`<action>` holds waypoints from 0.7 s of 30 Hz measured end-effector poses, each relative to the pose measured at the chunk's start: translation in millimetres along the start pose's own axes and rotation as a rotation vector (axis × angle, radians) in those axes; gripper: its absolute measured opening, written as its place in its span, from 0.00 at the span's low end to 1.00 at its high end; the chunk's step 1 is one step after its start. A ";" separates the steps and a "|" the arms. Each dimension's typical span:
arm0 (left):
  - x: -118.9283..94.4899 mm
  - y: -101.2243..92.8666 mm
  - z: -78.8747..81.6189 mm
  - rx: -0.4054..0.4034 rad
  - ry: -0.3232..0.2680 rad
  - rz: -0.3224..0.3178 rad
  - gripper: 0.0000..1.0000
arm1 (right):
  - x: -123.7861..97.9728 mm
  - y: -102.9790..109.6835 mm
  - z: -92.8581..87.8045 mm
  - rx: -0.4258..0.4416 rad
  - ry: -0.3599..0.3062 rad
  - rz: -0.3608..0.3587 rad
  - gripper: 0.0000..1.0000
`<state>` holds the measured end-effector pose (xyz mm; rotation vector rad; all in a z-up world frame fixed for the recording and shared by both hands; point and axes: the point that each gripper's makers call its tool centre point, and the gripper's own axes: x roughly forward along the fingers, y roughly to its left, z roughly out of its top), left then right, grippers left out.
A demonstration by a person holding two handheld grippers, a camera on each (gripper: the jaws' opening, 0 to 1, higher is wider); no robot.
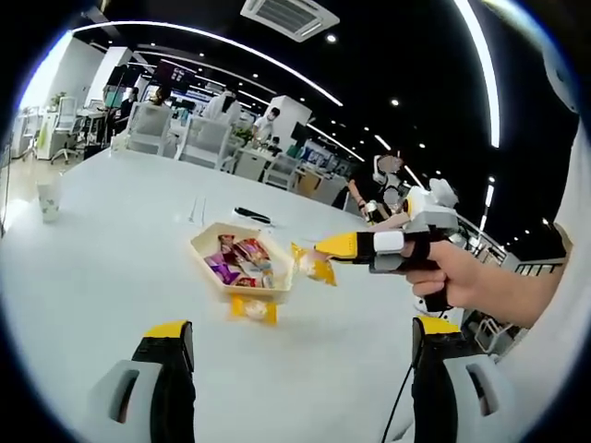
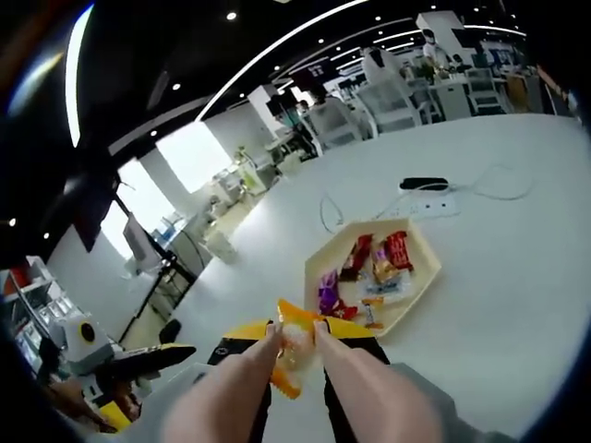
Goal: Place the target food into the container with the food tongs after gripping and lifting it, then release it inside without dropping or visibly crushing the food.
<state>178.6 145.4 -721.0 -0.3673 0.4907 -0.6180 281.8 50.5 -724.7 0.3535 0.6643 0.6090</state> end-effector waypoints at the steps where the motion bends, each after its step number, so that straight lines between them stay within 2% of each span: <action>1: -0.1 0.7 1.3 -0.001 -0.006 0.001 0.99 | -1.6 0.7 0.3 -0.005 -0.003 -0.003 0.20; 11: -0.9 4.5 -0.8 0.002 0.001 0.011 0.99 | -5.0 2.1 4.8 -0.007 -0.017 -0.002 0.20; 21: -0.2 4.3 1.1 -0.010 -0.018 0.011 0.99 | -8.3 3.1 13.5 -0.033 -0.034 -0.006 0.20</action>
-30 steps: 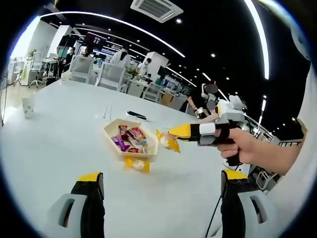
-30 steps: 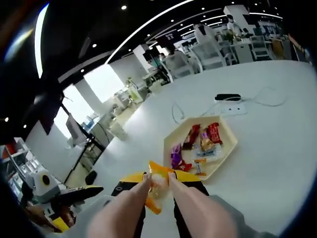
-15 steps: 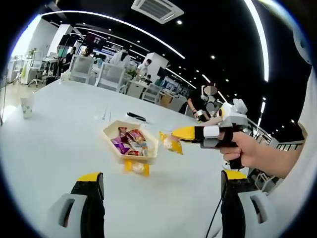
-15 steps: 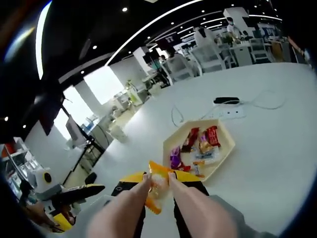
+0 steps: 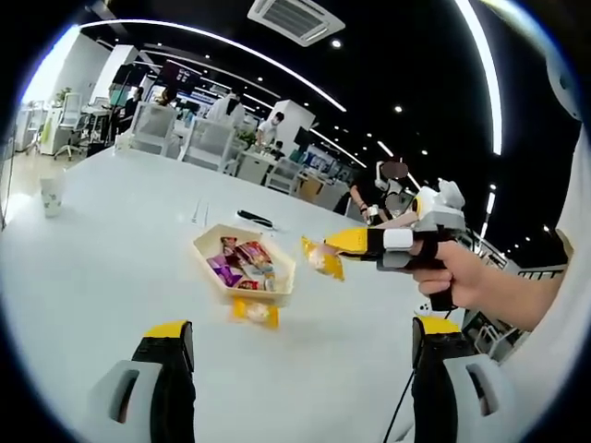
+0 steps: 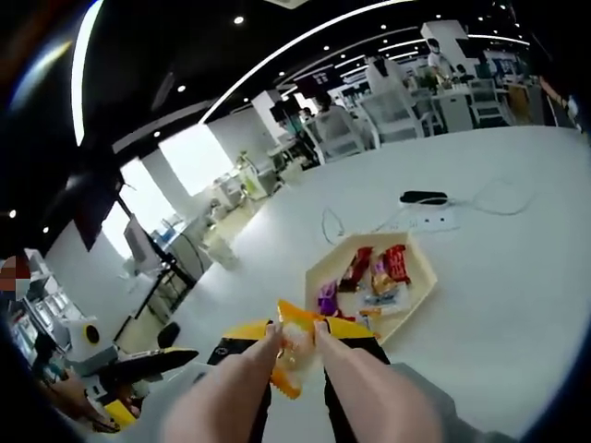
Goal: Place the target food into the container with the food tongs after gripping and lifting it, then release it inside without dropping or visibly crushing the food.
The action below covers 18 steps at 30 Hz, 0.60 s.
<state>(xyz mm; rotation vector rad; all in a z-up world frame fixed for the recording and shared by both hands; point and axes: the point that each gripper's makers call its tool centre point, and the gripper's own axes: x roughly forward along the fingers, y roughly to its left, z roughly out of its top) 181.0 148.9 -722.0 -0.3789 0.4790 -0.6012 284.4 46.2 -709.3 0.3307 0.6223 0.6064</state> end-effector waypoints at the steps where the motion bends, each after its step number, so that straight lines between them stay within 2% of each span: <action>1: -0.2 -0.3 0.3 -0.001 0.000 0.000 0.99 | 0.0 -0.3 1.2 0.000 -0.001 0.000 0.20; 6: -2.0 0.4 -1.0 0.002 0.000 0.006 0.99 | -4.7 -2.3 9.3 -0.017 -0.037 -0.024 0.20; 18: -4.1 3.0 -4.6 -0.007 0.004 0.011 0.99 | -5.7 2.3 14.2 -0.015 -0.051 -0.020 0.20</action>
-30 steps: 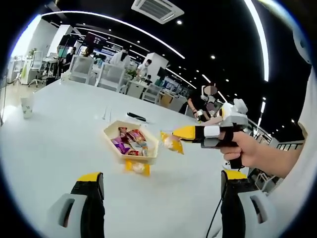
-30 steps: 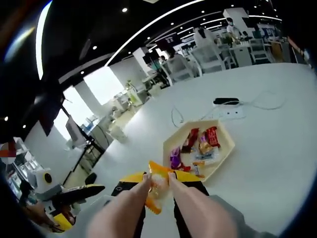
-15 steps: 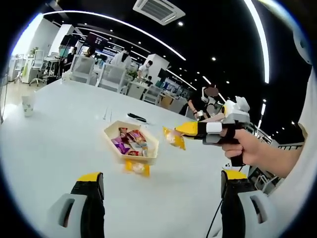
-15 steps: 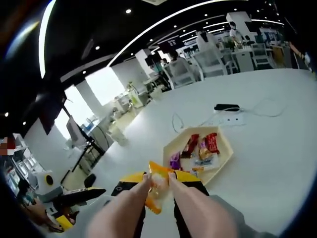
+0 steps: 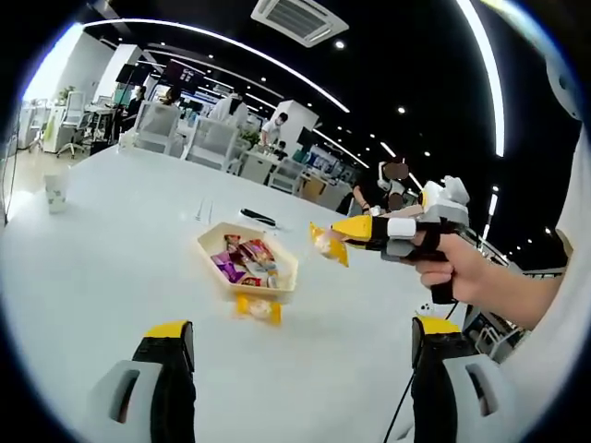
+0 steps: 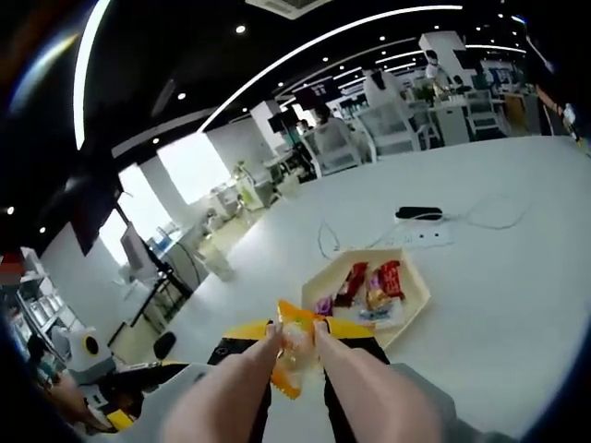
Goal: Place the target food into the container with the food tongs after gripping and lifting it, then release it inside without dropping or visibly crushing the food.
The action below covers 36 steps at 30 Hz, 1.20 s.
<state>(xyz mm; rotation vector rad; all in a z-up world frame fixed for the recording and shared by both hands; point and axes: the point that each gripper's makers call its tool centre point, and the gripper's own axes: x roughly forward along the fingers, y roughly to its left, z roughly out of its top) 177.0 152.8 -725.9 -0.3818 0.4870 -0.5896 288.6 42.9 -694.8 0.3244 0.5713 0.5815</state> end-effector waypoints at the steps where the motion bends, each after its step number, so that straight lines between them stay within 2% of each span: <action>1: 0.1 0.0 0.1 0.001 0.000 0.000 0.99 | -0.1 -0.1 0.7 0.000 0.000 0.000 0.20; 4: 1.3 0.5 4.5 -0.010 -0.017 -0.001 0.99 | -0.3 -2.3 8.3 0.002 -0.010 0.001 0.20; 8: 2.5 1.5 2.7 -0.003 -0.003 -0.004 0.99 | -2.1 -4.4 16.8 0.001 -0.034 -0.009 0.20; 21: 1.0 4.1 6.6 -0.002 -0.014 0.002 0.99 | 5.4 -4.3 18.1 -0.003 -0.030 -0.009 0.20; 36: 0.5 6.4 7.8 -0.006 -0.016 0.003 0.99 | 14.3 -5.6 38.3 -0.015 -0.054 -0.002 0.20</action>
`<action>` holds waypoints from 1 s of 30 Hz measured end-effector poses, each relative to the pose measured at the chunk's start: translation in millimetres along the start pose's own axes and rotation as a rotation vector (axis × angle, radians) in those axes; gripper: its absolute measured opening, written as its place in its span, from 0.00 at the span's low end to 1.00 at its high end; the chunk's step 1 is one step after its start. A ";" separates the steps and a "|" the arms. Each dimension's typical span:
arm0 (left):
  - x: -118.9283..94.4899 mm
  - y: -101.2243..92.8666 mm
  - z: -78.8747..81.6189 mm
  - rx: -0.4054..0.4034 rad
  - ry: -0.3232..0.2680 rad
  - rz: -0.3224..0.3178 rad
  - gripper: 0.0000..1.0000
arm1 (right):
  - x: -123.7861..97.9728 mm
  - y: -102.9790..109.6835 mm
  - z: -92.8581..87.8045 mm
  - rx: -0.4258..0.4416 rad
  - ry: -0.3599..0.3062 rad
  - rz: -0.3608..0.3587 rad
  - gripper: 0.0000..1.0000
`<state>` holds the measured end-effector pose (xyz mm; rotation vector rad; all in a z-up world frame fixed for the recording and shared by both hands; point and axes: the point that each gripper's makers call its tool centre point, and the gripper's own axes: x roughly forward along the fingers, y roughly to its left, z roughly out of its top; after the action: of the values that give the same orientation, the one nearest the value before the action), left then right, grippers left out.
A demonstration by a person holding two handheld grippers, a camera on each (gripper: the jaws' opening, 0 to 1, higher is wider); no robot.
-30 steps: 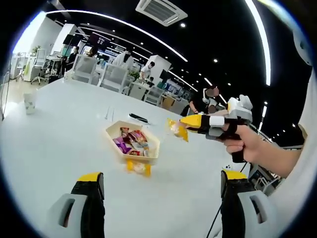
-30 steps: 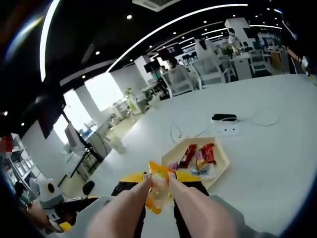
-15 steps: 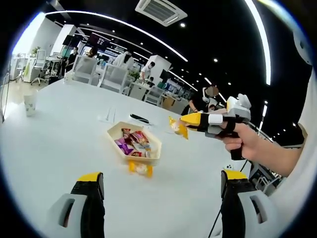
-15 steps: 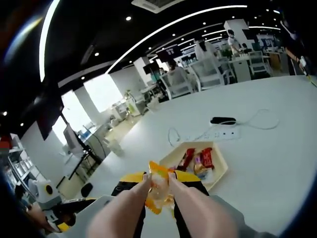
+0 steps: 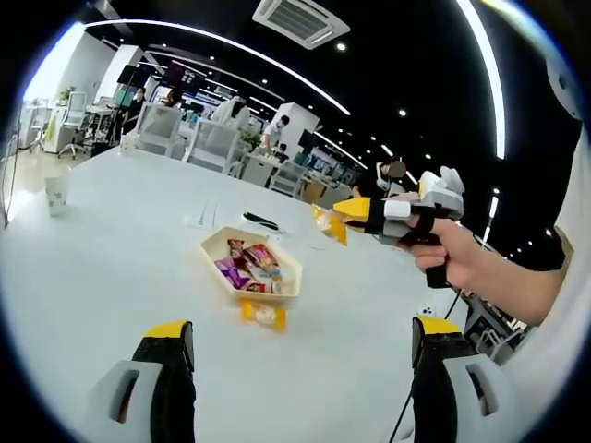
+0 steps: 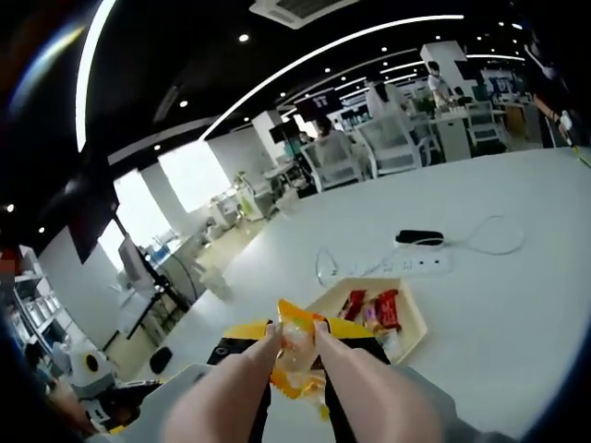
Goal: Place the target food into the container with the food tongs after gripping and lifting it, then release it inside without dropping or visibly crushing the food.
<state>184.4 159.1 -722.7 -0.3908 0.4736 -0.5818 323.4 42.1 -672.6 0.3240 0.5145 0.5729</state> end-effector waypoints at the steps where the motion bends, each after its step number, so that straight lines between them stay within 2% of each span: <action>1: -1.4 1.3 0.5 -0.001 0.001 0.003 0.99 | 0.2 0.3 0.5 -0.002 -0.001 -0.001 0.20; 11: -10.2 9.8 3.7 -0.002 -0.001 0.027 0.99 | 7.3 3.2 3.9 -0.010 -0.004 0.008 0.20; 16: -13.5 10.5 15.4 -0.031 -0.033 0.022 0.99 | 9.6 1.8 7.7 -0.012 -0.008 0.008 0.21; 20: -15.0 15.8 18.5 -0.012 -0.029 0.034 0.99 | 11.2 -1.3 9.2 -0.014 -0.009 0.002 0.21; 25: -14.4 14.2 20.7 -0.009 -0.035 0.029 0.99 | 13.6 -3.7 15.1 -0.019 -0.016 -0.005 0.21; 30: -12.9 2.9 23.6 0.011 -0.040 0.009 0.99 | 16.4 -5.2 21.2 -0.013 -0.032 -0.012 0.21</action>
<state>188.6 174.2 -700.6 -0.3888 0.4332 -0.5663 349.0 44.4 -663.3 0.3167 0.4818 0.5587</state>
